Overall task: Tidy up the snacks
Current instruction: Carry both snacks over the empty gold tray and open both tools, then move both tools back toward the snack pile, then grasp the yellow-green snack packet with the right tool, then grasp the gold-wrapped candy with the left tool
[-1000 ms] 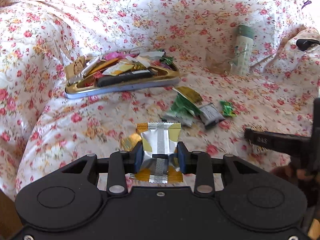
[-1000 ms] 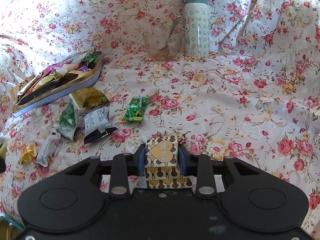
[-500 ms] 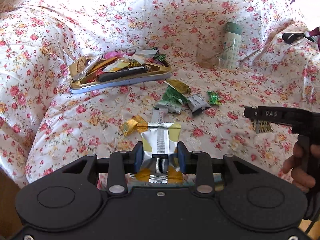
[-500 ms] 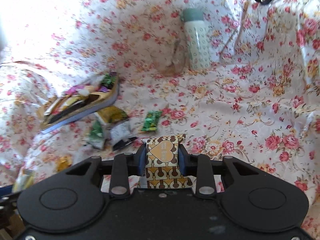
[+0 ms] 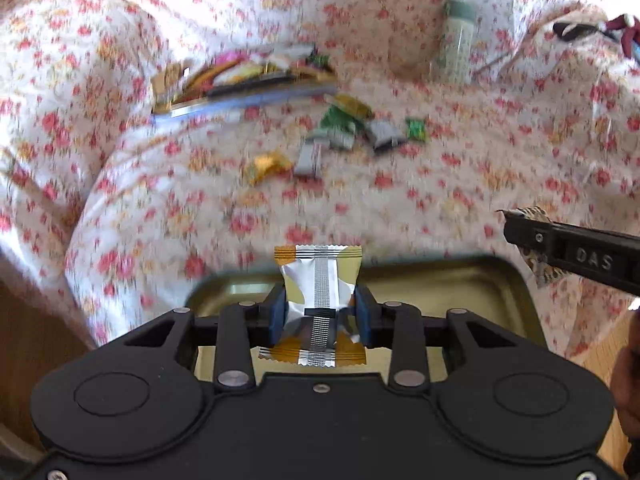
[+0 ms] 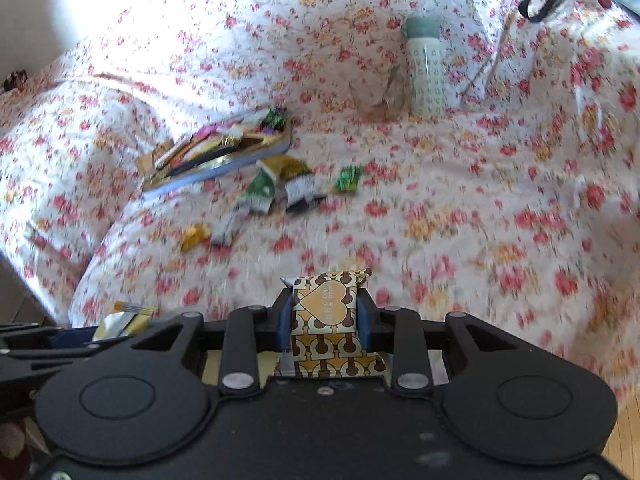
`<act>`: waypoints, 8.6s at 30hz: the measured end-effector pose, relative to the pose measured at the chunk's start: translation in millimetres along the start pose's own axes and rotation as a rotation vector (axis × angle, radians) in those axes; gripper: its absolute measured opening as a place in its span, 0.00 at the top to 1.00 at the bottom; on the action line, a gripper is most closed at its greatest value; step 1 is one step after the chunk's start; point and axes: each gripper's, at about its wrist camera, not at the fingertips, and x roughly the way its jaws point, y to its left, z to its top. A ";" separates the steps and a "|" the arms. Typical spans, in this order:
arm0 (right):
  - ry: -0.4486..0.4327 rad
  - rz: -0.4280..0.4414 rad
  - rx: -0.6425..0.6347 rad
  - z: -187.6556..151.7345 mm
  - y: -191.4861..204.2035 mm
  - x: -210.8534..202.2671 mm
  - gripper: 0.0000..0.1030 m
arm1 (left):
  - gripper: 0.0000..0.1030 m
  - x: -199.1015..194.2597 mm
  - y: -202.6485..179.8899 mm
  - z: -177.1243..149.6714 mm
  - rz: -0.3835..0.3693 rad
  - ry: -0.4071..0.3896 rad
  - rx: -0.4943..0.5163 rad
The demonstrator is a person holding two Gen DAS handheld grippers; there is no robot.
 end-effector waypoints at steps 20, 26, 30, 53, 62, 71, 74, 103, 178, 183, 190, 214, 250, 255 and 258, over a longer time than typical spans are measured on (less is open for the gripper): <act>0.162 -0.004 0.021 -45.8 6.7 1.6 0.69 | 0.57 25.4 9.9 -29.7 0.025 0.181 -0.119; 0.165 0.010 0.007 -44.6 8.3 3.3 0.66 | 0.56 25.5 6.5 -31.9 0.003 0.186 -0.107; 0.164 0.021 -0.001 -42.8 8.5 2.9 0.65 | 0.55 22.9 5.3 -32.0 -0.005 0.170 -0.103; 0.124 0.038 -0.038 -38.5 13.9 0.2 0.58 | 0.47 -8.0 6.4 -29.3 -0.067 -0.028 -0.112; 0.007 -0.055 -0.070 -29.8 18.2 -5.8 0.52 | 0.39 -28.6 3.9 -22.5 0.016 -0.206 -0.110; -0.229 -0.220 -0.106 -17.9 28.2 -19.3 0.30 | 0.38 -28.8 2.4 -12.4 -0.011 -0.217 -0.104; -0.184 -0.175 -0.093 -8.4 25.4 -12.1 0.31 | 0.39 -25.7 3.6 -7.3 -0.028 -0.203 -0.100; -0.110 -0.152 -0.076 69.1 11.8 77.0 0.49 | 0.46 81.4 58.2 71.3 -0.060 -0.133 0.034; 0.263 -0.120 0.249 181.1 58.7 294.5 0.55 | 0.60 188.8 87.6 116.3 -0.106 -0.284 -0.064; 0.249 -0.175 0.039 178.9 50.3 285.3 0.59 | 0.59 188.5 87.0 116.0 -0.104 -0.284 -0.063; 0.288 -0.165 -0.125 164.1 24.5 258.0 0.62 | 0.59 188.5 87.0 115.7 -0.102 -0.284 -0.061; 0.167 -0.193 0.177 160.1 6.5 264.1 0.52 | 0.30 191.7 83.9 118.4 -0.182 -0.274 -0.005; -0.083 0.011 0.047 75.6 -3.3 110.2 0.67 | 0.53 196.0 72.4 141.6 -0.077 -0.183 -0.062; -0.078 0.039 0.051 68.2 -4.6 102.4 0.67 | 0.62 199.4 74.6 150.5 -0.072 -0.155 -0.090; -0.070 0.046 0.054 65.1 -3.4 100.1 0.67 | 0.62 200.4 77.4 153.3 -0.079 -0.148 -0.136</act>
